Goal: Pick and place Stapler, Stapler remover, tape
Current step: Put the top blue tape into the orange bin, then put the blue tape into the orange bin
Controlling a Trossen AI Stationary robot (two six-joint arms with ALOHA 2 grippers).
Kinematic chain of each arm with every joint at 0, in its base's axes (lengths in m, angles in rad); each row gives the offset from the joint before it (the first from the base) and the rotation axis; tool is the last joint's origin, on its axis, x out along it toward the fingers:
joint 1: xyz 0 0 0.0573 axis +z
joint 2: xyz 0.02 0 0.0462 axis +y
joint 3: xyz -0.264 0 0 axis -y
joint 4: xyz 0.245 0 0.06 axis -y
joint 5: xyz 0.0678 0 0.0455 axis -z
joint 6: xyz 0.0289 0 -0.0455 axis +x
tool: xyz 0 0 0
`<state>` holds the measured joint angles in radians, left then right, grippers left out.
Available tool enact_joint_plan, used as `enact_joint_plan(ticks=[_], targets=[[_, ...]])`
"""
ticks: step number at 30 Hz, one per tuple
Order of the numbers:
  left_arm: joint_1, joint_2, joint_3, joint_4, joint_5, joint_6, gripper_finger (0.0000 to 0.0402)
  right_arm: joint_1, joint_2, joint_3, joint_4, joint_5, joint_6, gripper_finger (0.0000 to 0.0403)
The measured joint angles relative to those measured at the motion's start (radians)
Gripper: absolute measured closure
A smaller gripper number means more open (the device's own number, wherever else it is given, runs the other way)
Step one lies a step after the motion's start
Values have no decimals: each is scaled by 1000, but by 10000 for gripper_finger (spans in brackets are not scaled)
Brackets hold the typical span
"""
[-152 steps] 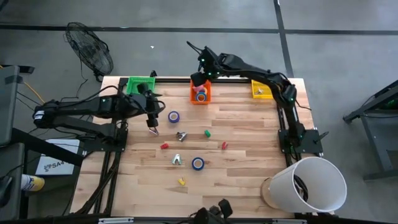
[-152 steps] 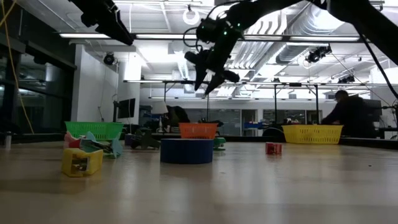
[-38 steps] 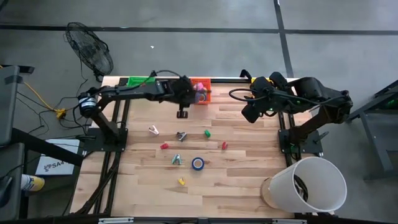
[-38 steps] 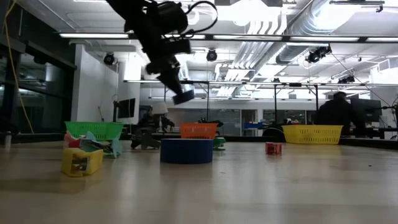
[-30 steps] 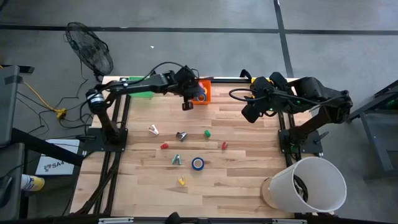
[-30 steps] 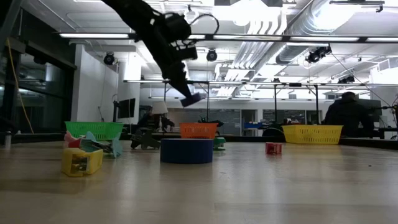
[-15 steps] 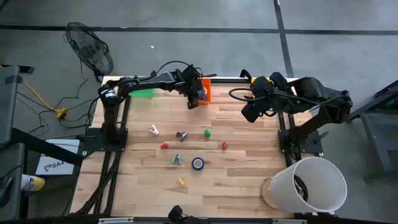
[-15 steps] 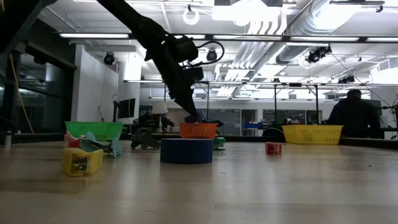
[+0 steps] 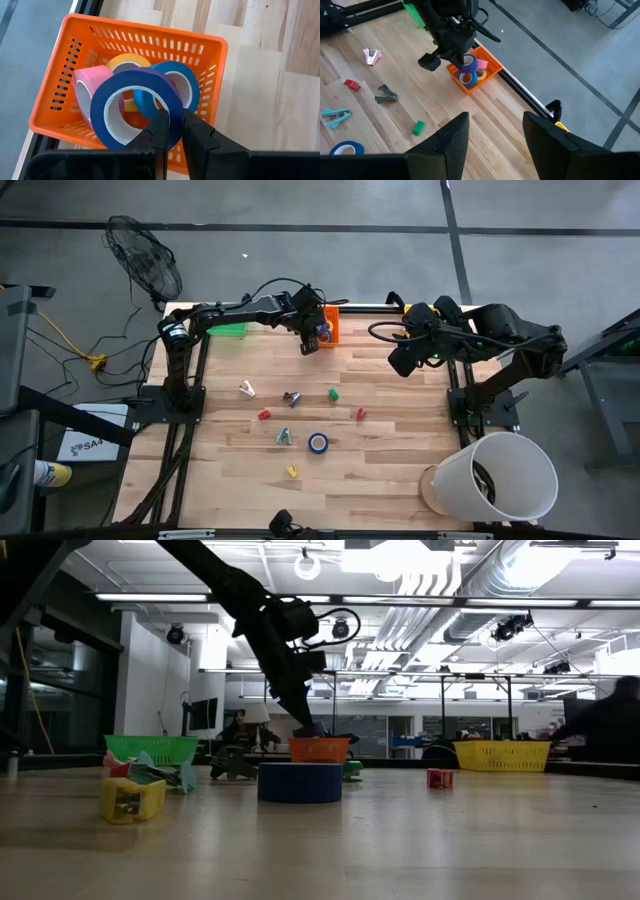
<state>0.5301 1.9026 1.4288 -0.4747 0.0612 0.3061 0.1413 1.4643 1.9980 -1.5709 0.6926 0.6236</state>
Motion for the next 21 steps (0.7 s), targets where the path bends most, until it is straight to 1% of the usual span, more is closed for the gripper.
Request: enact_joint_plan(ticks=[4,9,14,18,21], targets=[[0,0,0,0,14,2,366,0,0,0,0,0,1,224],[0,0,0,0,20,2,331,0,0,0,0,-11,4,224],[0,0,0,-1,58,3,302,0,0,0,0,-11,4,224],[0,0,0,-1,78,2,295,0,0,0,0,-16,5,224],[6,-13,-1,-4,125,3,294,0,0,0,0,-17,5,224]])
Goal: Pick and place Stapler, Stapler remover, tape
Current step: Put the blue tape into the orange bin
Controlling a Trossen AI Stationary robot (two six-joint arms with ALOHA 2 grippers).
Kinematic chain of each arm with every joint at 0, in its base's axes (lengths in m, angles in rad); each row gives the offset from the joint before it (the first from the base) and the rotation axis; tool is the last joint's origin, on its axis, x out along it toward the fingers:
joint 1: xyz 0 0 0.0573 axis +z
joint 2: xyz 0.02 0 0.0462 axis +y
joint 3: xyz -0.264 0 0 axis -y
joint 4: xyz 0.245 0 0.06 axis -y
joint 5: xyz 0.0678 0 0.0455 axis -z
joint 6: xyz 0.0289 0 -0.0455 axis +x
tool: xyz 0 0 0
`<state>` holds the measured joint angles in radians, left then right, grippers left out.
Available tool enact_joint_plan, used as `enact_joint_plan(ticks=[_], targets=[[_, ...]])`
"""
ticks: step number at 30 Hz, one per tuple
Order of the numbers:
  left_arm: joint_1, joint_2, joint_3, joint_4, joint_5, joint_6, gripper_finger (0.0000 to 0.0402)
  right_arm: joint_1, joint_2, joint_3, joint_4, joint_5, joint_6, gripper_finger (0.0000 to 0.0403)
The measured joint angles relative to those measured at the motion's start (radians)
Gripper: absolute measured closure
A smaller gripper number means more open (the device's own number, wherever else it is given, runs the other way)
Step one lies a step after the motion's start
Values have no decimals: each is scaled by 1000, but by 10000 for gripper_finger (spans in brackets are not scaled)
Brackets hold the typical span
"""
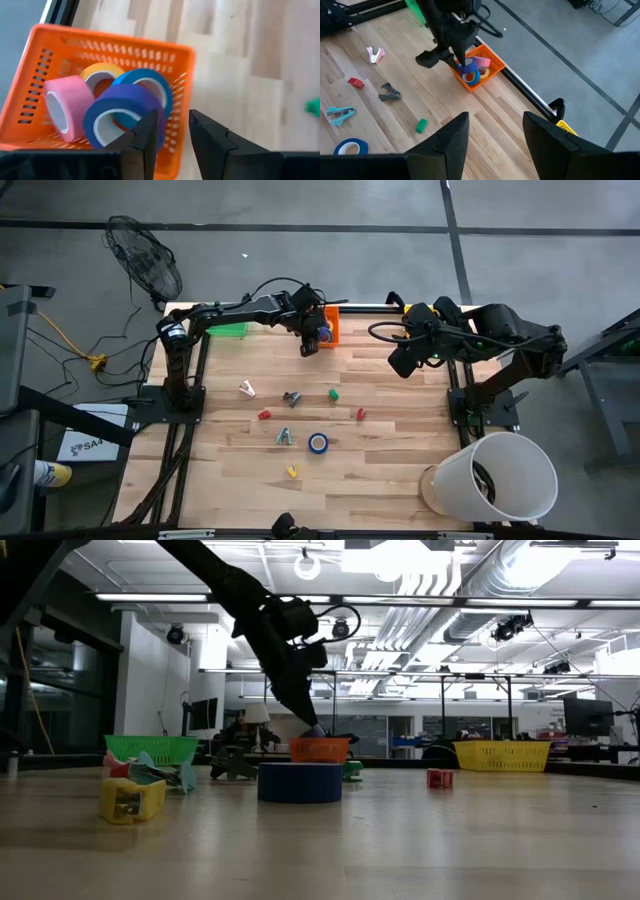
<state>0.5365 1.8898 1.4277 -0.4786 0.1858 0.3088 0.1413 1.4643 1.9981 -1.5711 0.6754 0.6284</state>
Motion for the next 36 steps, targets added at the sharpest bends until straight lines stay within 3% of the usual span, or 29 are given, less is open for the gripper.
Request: enact_joint_plan(ticks=[7,16,24,36], targets=[[8,-81,0,-26,71,8,294,0,0,0,0,-3,0,224],[-33,-209,0,-263,71,88,293,0,0,0,0,-5,-5,224],[-154,-259,0,-393,67,77,293,0,0,0,0,-46,-8,224],[-411,-260,0,-438,-8,-146,293,14,0,0,5,-88,-46,224]])
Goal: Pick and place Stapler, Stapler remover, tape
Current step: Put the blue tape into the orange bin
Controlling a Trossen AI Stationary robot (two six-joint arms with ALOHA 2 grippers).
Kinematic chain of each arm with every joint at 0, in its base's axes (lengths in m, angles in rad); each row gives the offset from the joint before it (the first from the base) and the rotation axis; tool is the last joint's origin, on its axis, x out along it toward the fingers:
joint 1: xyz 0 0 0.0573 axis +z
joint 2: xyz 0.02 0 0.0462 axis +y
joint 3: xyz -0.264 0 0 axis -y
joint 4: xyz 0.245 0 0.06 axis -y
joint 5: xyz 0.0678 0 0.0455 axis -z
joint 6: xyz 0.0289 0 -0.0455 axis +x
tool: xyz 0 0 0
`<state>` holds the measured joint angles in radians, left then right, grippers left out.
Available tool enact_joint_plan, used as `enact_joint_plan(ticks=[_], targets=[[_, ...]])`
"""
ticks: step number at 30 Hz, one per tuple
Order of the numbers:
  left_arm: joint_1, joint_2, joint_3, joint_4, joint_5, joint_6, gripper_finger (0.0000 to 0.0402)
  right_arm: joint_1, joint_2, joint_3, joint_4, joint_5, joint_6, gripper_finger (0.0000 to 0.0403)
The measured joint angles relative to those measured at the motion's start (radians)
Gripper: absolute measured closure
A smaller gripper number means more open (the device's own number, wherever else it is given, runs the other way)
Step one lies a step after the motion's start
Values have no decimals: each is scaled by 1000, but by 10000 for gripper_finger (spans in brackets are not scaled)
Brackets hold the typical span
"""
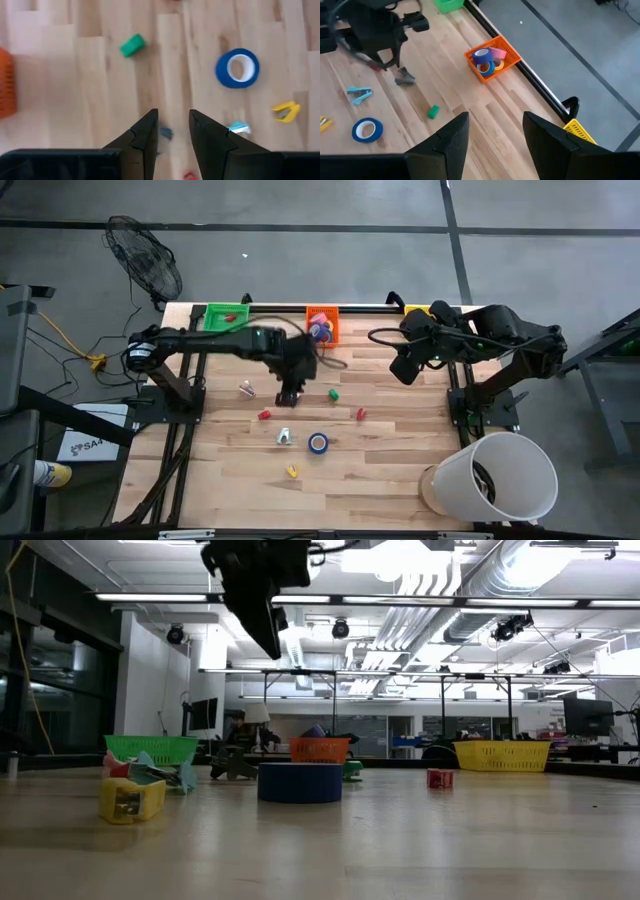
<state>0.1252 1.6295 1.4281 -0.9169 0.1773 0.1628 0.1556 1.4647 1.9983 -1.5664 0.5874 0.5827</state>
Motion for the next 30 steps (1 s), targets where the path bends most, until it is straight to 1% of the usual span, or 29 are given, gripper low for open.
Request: enact_joint_plan(ticks=[5,8,12,15,18,22,25,30], targets=[[-103,0,0,0,-82,-136,293,31,0,0,2,5,-19,224],[-162,13,0,23,-91,-199,286,47,0,0,8,5,-15,224],[-237,45,0,88,-110,-244,256,69,0,0,15,5,12,224],[-283,84,0,130,-156,-247,230,86,0,0,17,4,43,224],[-318,128,-1,151,-166,-247,212,104,0,0,18,3,66,224],[-345,198,-1,190,-176,-246,207,125,0,0,18,3,98,224],[-345,243,-1,221,-164,-247,206,137,0,0,19,3,125,224],[-341,296,-1,221,-186,-247,206,157,0,0,19,4,181,224]])
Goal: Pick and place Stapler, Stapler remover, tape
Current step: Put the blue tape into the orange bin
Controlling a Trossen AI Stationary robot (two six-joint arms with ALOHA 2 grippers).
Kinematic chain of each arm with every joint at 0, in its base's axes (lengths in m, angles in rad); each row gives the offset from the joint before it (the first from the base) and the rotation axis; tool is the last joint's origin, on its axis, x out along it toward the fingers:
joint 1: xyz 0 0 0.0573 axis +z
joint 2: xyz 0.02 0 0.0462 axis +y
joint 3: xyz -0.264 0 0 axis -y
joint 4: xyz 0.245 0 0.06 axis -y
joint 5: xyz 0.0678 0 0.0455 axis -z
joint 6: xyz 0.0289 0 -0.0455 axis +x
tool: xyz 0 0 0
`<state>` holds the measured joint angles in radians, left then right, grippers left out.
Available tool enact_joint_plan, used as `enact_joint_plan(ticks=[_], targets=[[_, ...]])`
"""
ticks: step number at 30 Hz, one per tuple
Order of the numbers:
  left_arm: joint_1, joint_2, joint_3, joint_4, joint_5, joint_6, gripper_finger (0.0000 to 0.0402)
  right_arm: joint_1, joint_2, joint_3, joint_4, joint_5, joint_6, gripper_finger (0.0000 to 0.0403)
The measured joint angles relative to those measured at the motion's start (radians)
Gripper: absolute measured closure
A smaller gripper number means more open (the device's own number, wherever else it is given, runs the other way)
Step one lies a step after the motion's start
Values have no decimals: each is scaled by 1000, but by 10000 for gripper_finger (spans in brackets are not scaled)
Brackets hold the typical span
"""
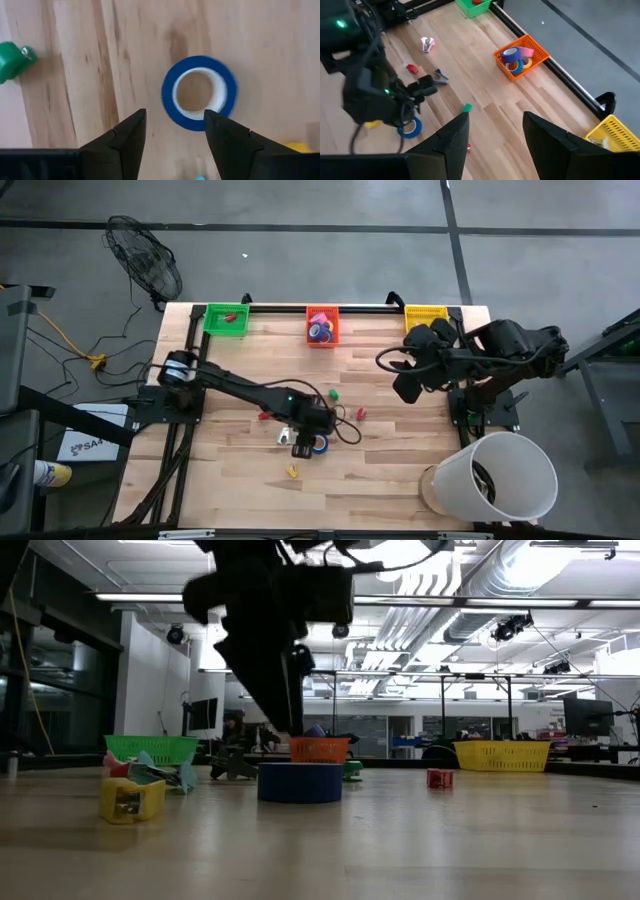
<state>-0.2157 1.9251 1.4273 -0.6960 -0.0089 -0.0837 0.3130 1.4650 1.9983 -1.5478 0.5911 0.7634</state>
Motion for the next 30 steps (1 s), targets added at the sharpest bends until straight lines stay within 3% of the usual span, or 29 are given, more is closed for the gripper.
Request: enact_joint_plan(ticks=[21,25,30], targets=[[0,87,1,69,-13,-20,208,17,20,0,3,9,41,224],[6,87,1,63,-22,-27,235,17,29,0,3,14,24,224],[7,87,1,61,-28,-27,301,20,33,0,4,15,22,224]])
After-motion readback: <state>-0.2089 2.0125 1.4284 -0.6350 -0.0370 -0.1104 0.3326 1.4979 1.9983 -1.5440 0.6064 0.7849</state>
